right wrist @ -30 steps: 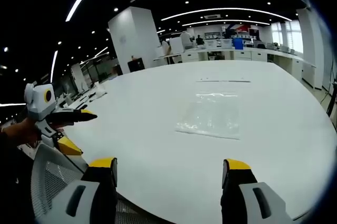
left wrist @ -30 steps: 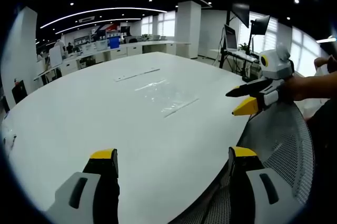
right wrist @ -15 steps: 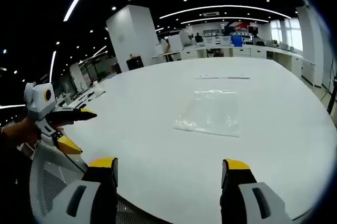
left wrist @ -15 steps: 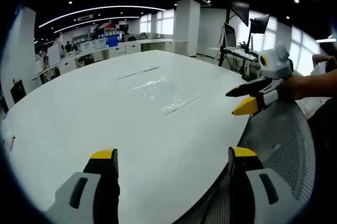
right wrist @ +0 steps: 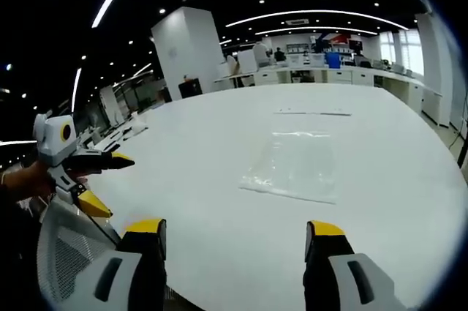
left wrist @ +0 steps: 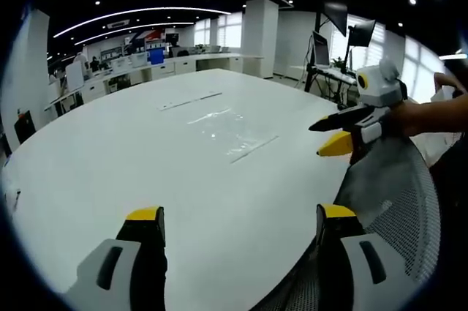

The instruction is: Open the resealable bag by pulling the two sides of the seal apart until the entire bag opening is separated and visibly accessible.

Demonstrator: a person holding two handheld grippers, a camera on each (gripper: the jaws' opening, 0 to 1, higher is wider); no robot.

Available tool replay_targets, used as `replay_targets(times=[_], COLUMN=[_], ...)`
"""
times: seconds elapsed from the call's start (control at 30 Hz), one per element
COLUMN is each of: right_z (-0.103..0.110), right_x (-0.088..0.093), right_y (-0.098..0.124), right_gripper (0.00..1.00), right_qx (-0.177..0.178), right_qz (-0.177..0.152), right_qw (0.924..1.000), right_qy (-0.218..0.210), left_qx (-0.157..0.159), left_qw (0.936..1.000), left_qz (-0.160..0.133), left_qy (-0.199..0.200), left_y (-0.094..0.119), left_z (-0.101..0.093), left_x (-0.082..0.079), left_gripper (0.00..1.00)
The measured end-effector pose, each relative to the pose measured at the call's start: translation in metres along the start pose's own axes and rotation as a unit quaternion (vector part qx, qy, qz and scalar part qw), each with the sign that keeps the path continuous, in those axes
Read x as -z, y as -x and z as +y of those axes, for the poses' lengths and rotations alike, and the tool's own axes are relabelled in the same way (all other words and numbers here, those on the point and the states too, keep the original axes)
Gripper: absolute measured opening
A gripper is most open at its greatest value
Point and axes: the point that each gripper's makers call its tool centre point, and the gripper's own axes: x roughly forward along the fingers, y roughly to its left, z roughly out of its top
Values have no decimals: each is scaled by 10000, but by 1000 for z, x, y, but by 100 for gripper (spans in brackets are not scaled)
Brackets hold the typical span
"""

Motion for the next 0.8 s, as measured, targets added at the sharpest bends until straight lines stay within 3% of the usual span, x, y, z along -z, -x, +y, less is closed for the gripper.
replay_targets(times=[0.8], right_z=[-26], right_x=[-29], right_y=[-38], right_gripper=[75], right_qx=[-185], right_qz=[173], right_qw=[9977], right_qy=[636], left_qx=[52], left_qw=[10000], left_qz=[-79], left_qy=[21], left_y=[-4], left_z=[4], left_x=[-9], left_gripper=[83])
